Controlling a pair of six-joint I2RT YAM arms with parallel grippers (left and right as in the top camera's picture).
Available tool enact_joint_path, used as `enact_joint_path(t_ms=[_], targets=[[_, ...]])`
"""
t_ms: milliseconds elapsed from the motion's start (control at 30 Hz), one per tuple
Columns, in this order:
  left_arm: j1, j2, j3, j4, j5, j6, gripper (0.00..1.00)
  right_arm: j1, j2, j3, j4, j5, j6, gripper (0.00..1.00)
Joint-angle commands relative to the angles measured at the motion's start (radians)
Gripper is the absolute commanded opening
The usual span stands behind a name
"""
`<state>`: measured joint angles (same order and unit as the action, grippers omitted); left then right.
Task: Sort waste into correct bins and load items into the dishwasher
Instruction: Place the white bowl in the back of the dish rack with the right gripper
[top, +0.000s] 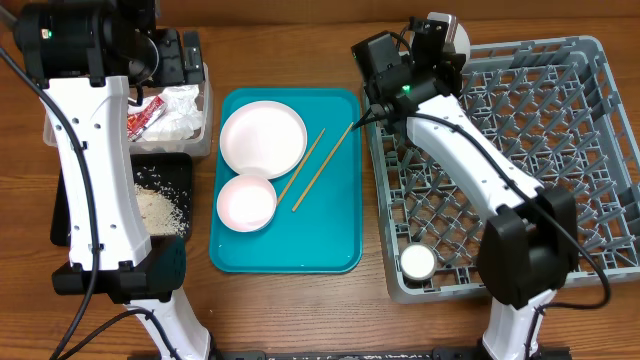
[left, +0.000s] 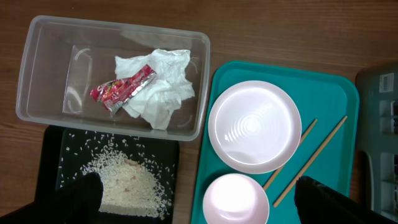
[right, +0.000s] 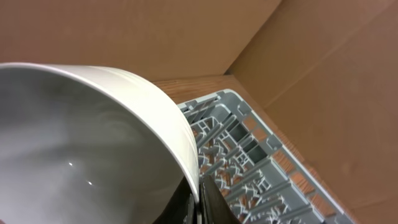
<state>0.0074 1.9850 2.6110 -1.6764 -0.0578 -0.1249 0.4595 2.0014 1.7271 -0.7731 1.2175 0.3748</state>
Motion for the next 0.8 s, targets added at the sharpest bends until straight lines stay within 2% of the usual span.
enact_joint_path(t_ms=[0, 333, 500, 667, 733, 767], targets=[[0.005, -0.01, 0.009, 0.002, -0.012, -0.01, 1.0, 0.005, 0.069, 0.001, 0.047, 0.065, -0.124, 0.04], [0.005, -0.01, 0.009, 0.002, -0.012, -0.01, 1.0, 0.037, 0.116, -0.008, -0.027, 0.071, -0.136, 0.04], [0.005, -0.01, 0.009, 0.002, -0.012, -0.01, 1.0, 0.056, 0.116, -0.008, -0.077, -0.027, -0.135, 0.04], [0.005, -0.01, 0.009, 0.002, -0.012, -0.01, 1.0, 0.062, 0.116, -0.008, -0.154, -0.076, -0.056, 0.04], [0.005, -0.01, 0.009, 0.002, -0.012, -0.01, 1.0, 0.064, 0.116, -0.008, -0.183, -0.114, -0.056, 0.08], [0.005, -0.01, 0.009, 0.002, -0.012, -0.01, 1.0, 0.068, 0.116, -0.008, -0.199, -0.135, -0.056, 0.15]])
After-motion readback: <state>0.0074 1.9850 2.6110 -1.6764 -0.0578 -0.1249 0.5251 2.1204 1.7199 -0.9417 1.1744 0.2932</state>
